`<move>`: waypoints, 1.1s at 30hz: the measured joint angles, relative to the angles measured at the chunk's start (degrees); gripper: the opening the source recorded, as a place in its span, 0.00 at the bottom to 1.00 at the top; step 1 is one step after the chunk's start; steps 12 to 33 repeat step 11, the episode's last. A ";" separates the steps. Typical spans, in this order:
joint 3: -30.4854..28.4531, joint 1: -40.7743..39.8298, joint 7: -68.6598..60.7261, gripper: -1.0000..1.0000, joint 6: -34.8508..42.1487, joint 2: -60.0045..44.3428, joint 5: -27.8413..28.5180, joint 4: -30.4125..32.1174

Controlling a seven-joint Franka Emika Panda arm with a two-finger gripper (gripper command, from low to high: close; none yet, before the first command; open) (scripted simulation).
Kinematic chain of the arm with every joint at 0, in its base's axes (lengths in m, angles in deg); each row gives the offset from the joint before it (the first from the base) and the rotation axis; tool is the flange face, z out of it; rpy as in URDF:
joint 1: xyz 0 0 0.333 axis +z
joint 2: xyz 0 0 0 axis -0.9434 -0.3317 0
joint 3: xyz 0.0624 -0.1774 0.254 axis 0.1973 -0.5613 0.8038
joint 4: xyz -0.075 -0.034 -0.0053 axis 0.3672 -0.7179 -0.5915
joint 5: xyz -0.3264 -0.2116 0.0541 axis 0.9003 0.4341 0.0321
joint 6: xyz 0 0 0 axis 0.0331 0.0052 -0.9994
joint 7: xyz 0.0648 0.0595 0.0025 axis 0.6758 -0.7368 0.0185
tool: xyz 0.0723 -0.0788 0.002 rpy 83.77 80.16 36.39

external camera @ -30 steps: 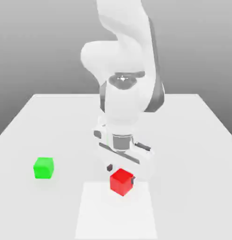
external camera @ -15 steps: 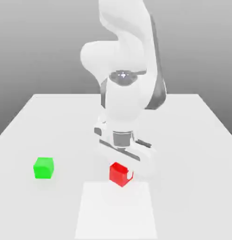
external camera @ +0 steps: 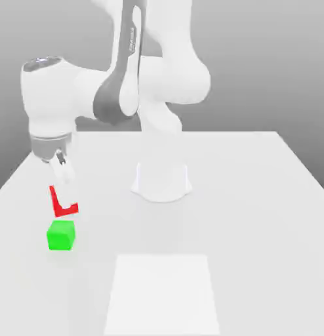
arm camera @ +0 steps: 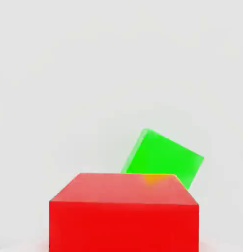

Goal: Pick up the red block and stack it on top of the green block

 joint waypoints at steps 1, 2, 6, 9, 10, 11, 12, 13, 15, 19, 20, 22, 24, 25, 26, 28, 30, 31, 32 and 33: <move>-0.38 0.23 -0.66 0.00 -1.19 -1.30 -0.76 -0.11; -0.69 0.60 -1.36 0.00 -2.53 -2.73 -1.67 -0.20; -1.22 2.40 -4.81 0.00 -8.63 -9.20 -6.54 -0.39; -0.08 2.31 -7.91 1.00 -12.72 -13.61 -11.02 -0.42; -0.08 2.31 -7.91 1.00 -12.72 -13.61 -11.02 -0.42; -0.08 2.31 -7.91 1.00 -12.72 -13.61 -11.02 -0.42; -0.08 2.31 -7.91 1.00 -12.72 -13.61 -11.02 -0.42; -0.08 2.31 -7.91 1.00 -12.72 -13.61 -11.02 -0.42; -0.08 2.31 -7.91 1.00 -12.72 -13.61 -11.02 -0.42; -0.08 2.31 -7.91 1.00 -12.72 -13.61 -11.02 -0.42; -0.08 2.31 -7.91 1.00 -12.72 -13.61 -11.02 -0.42; -0.08 2.31 -7.91 1.00 -12.72 -13.61 -11.02 -0.42; -0.08 2.31 -7.91 1.00 -12.72 -13.61 -11.02 -0.42; -0.08 2.31 -7.91 1.00 -12.72 -13.61 -11.02 -0.42; -0.08 2.31 -7.91 1.00 -12.72 -13.61 -11.02 -0.42; -0.08 2.31 -7.91 1.00 -12.72 -13.61 -11.02 -0.42; -0.08 2.31 -7.91 1.00 -12.72 -13.61 -11.02 -0.42; -0.08 2.31 -7.91 1.00 -12.72 -13.61 -11.02 -0.42; -0.08 2.31 -7.91 1.00 -12.72 -13.61 -11.02 -0.42; -0.08 2.31 -7.91 1.00 -12.72 -13.61 -11.02 -0.42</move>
